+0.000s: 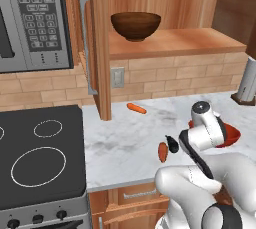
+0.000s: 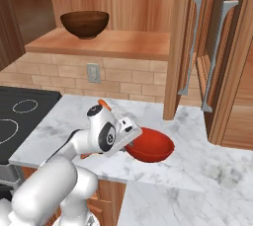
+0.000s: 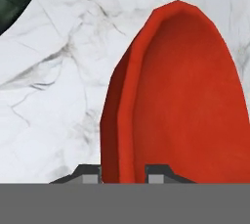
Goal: Pick both bowls and place them on the counter. Then place the sweet potato in one bowl and place the eggplant in the other bowl.
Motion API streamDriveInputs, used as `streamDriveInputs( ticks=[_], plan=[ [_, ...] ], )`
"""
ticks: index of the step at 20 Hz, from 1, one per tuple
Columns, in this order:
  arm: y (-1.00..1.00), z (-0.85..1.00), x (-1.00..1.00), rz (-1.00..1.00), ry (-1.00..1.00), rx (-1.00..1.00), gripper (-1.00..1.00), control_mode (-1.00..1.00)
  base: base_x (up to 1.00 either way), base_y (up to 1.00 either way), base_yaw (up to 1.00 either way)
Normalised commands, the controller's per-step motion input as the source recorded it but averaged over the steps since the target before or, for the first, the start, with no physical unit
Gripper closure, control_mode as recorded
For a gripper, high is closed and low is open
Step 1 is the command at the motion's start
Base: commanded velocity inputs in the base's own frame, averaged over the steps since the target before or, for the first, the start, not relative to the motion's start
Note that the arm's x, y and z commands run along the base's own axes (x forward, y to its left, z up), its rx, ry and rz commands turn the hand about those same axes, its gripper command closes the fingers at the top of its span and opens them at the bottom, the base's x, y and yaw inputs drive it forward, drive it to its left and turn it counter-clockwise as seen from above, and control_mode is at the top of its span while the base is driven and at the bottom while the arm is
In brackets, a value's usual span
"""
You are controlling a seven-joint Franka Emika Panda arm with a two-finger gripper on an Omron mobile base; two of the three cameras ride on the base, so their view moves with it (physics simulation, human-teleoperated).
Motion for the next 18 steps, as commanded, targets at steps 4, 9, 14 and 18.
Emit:
streamDriveInputs(
  ticks=[4, 9, 14, 18],
  plan=[
    [0.00, -0.38, 0.17, 0.00, 0.00, 0.00, 1.00, -1.00, 0.00, 0.00, 0.00],
    [0.00, -0.42, 0.12, 0.00, 0.00, 0.00, 1.00, -1.00, 0.00, 0.00, 0.00],
    [0.00, -0.03, -0.01, 0.00, 0.00, 0.04, -1.00, -1.00, 0.00, 0.00, 0.00],
    [0.04, 0.01, -0.03, 0.00, 0.02, 0.02, -1.00, -1.00, 0.00, 0.00, 0.00]
  ],
)
